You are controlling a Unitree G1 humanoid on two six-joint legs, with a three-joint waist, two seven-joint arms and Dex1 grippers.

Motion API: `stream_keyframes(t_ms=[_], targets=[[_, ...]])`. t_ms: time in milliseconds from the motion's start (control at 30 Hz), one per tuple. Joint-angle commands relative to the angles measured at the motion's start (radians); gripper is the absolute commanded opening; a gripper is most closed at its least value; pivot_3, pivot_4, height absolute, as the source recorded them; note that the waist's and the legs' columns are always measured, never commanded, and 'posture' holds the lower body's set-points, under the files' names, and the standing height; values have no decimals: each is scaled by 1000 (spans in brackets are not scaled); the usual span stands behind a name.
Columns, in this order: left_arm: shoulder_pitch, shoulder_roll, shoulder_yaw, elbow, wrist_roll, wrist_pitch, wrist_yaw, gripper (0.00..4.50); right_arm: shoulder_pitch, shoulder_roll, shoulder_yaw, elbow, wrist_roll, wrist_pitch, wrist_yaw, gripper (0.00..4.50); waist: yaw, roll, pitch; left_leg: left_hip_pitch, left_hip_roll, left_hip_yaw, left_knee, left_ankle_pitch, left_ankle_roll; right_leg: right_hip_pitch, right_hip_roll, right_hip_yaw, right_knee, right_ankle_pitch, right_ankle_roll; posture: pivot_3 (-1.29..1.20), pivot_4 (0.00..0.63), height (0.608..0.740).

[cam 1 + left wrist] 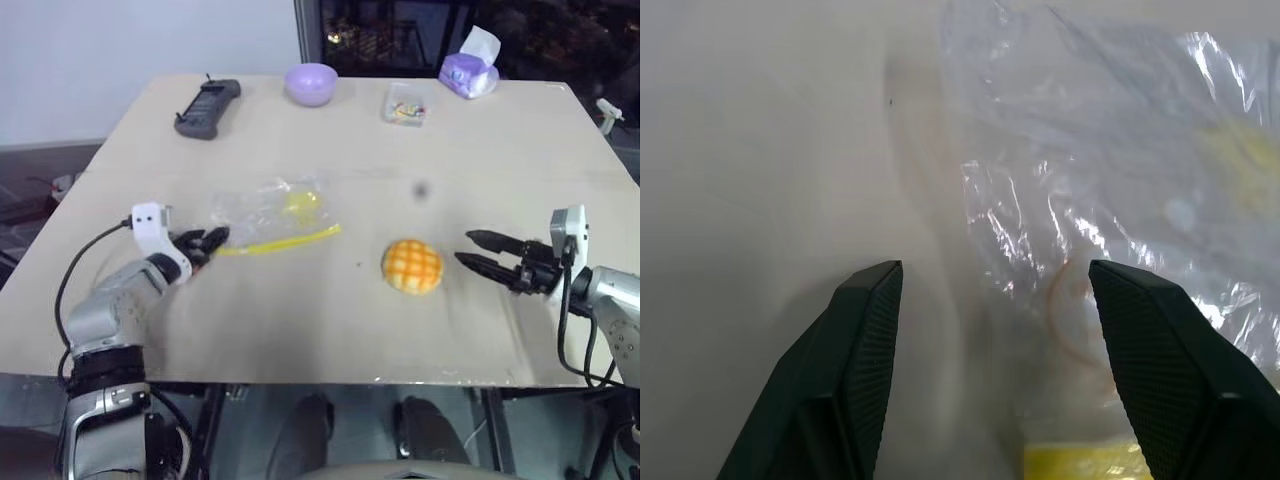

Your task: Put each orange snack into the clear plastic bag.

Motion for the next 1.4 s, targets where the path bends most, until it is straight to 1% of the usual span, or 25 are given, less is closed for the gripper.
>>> stream_keyframes(t_ms=[33, 167, 267, 300, 333, 400, 433, 467, 600, 700, 733, 800, 833, 867, 967, 1033, 1067, 1167, 1267, 1400], targets=[[-26, -51, -48, 93, -33, 89, -66, 3156, -2, 9, -8, -39, 10, -13, -14, 2327, 3, 2, -1, 0, 0, 0, 0, 0, 0, 0, 0, 0, 0, 0, 0, 0, 150, 740], [-46, -60, -50, 121, -41, 129, -102, 3156, 7, 16, -13, -58, 15, -15, -22, 2327, 3, 4, -2, 0, -2, 0, 1, 0, 0, 0, -2, 0, 0, 0, 0, 0, 150, 740], [-60, -65, -31, 135, -65, 176, -112, 2388, 14, 20, -12, -70, 15, -15, -29, 2327, 3, 5, -3, 0, -2, 0, 1, 0, 0, 1, -2, 0, 0, 0, 0, 0, 150, 740], [-65, -66, -24, 138, -74, 189, -115, 2006, 15, 21, -11, -73, 15, -14, -31, 2327, 3, 5, -3, 0, -2, 0, 1, 0, 0, 1, -2, 0, 0, 0, 0, 0, 150, 740], [-68, -66, -19, 140, -79, 199, -117, 1418, 16, 21, -11, -75, 15, -13, -33, 2327, 2, 5, -3, 0, -2, 0, 1, 0, 0, 1, -2, 0, 0, 0, 0, 0, 150, 740], [-70, -67, -10, 140, -87, 220, -116, 575, 18, 22, -10, -78, 15, -11, -36, 2327, 2, 5, -3, 0, -2, 0, 1, 0, 0, 1, -2, 0, 0, 0, 0, 0, 150, 740], [-68, -69, -6, 131, -98, 237, -117, 511, 19, 22, -9, -78, 14, -11, -37, 2327, 2, 5, -3, 0, -2, 0, 1, 0, 0, 0, -2, 0, 0, 0, 0, 0, 150, 740], [-67, -70, -3, 124, -105, 250, -117, 101, 19, 23, -8, -79, 14, -11, -38, 2327, 2, 5, -3, 0, -2, 0, 1, 0, 0, 0, -2, 0, 0, 0, 0, 0, 150, 740], [-34, -89, 15, 43, -167, 331, -119, 101, 11, 29, 10, -80, 7, -10, -43, 2327, 0, 5, -3, 0, -2, 0, 1, 0, 0, 0, -2, 0, 0, 0, 0, 0, 150, 740], [-30, -120, 79, -17, -264, 420, -98, 101, -7, 26, 68, -77, -71, -39, -62, 2327, -1, 5, -3, 0, -1, 0, 1, 0, 0, 0, -2, 0, 0, 0, 0, 0, 150, 740], [-32, -131, 102, -39, -296, 452, -84, 101, -13, 24, 96, -79, -106, -53, -67, 2327, -1, 5, -3, 0, -1, 0, 1, 0, 0, 0, -2, 0, 0, 0, 0, 0, 150, 740], [-50, -180, 182, -87, -401, 556, -19, 101, -63, 32, 210, -33, -293, -175, -110, 2327, -2, 5, -3, -1, -1, 0, 1, 0, 0, 0, -2, 0, 0, 0, 0, 0, 150, 740], [-57, -199, 211, -102, -439, 596, 7, 101, -85, 38, 251, -12, -361, -224, -127, 2327, -4, 4, -3, -1, -1, 0, 1, 0, 0, 0, -2, 0, 0, 0, 0, 0, 150, 740], [-63, -226, 241, -128, -489, 644, 43, 101, -118, 58, 289, 17, -415, -268, -147, 2327, -6, 3, -2, -1, -1, 0, 1, 0, 0, 0, -2, 0, 0, 0, 1, 0, 150, 740], [-78, -290, 319, -178, -600, 731, 163, 101, -189, 109, 342, 104, -505, -375, -188, 2327, -9, -1, 0, -1, -1, -1, 1, 0, 0, 0, -1, -1, 0, 0, 1, 0, 150, 740], [-82, -316, 350, -195, -655, 754, 231, 101, -216, 121, 366, 153, -557, -443, -201, 2327, -8, -1, 0, -2, -1, -1, 1, 1, -1, -1, -1, -1, 0, 0, 0, 0, 150, 740], [-84, -333, 365, -206, -695, 765, 270, 101, -236, 126, 389, 189, -597, -486, -211, 2327, -8, -1, 0, -2, -1, -1, 1, 3, -5, -1, -1, -1, -1, 0, 0, 0, 150, 740], [-78, -377, 386, -247, -824, 780, 381, 101, -314, 143, 471, 332, -737, -625, -253, 2327, -8, -1, 0, -2, -1, 0, 1, 3, -5, -1, -2, 0, -1, 0, 0, 0, 150, 740], [-53, -400, 372, -278, -953, 759, 481, 101, -411, 186, 537, 497, -846, -734, -308, 2327, -15, -2, 0, -1, -1, 1, 1, 3, -5, -1, -2, 1, -1, 0, 0, 0, 150, 740], [-11, -388, 320, -299, -1086, 710, 572, 101, -514, 254, 564, 645, -897, -801, -361, 2327, -29, -3, -1, 0, 0, 0, 1, 3, -6, 0, -1, 0, 0, 0, 0, 0, 150, 740]])
